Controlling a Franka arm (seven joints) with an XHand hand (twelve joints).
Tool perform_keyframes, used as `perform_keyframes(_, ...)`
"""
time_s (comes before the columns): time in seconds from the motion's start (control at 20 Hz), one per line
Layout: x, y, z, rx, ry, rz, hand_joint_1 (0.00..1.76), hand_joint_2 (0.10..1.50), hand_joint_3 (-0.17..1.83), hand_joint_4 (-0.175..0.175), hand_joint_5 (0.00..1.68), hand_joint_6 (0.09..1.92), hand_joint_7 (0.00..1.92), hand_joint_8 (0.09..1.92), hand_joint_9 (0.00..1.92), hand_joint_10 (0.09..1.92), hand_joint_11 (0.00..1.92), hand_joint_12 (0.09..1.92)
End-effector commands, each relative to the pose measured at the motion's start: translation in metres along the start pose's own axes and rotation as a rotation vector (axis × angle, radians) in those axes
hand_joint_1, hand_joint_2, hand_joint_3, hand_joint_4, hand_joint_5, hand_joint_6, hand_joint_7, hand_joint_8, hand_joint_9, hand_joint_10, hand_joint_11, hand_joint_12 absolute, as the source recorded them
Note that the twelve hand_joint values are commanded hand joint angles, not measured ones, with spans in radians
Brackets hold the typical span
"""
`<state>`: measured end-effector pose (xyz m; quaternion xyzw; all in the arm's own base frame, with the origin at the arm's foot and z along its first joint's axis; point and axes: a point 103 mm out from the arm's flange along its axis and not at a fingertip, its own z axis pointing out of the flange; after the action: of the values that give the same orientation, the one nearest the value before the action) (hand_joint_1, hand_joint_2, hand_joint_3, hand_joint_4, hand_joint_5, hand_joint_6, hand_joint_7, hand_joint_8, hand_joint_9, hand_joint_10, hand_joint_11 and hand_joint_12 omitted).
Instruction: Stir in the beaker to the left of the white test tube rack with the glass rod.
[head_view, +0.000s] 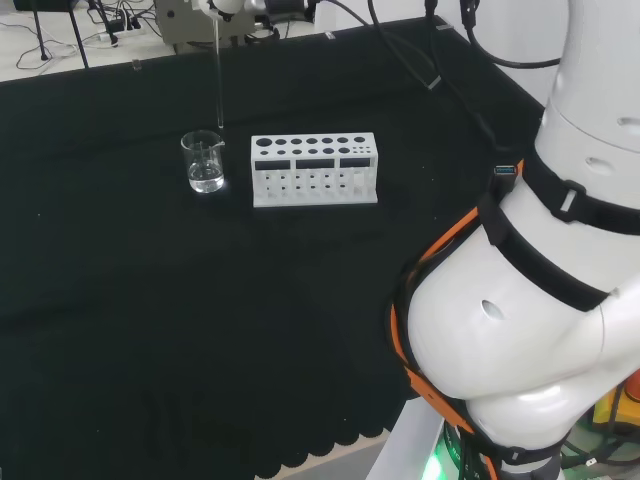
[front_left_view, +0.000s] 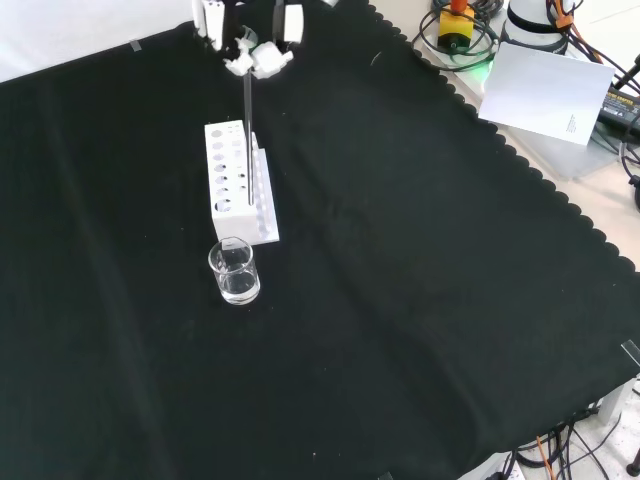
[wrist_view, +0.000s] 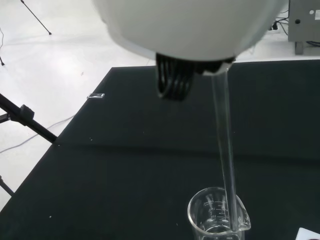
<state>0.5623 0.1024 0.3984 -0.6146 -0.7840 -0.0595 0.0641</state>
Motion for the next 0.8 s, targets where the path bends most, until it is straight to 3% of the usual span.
perform_keyframes(0.05, 0.006, 0.029, 0.017, 0.026, 0.021, -0.040, 1.34, 0.41, 1.11, -0.175, 1.23, 0.81, 1.41, 0.88, 1.77, 0.65, 1.37, 0.96)
perform_keyframes(0.8, 0.021, 0.051, 0.032, 0.037, 0.033, -0.097, 1.34, 0.41, 1.11, -0.175, 1.23, 0.80, 1.41, 0.88, 1.77, 0.65, 1.38, 0.96)
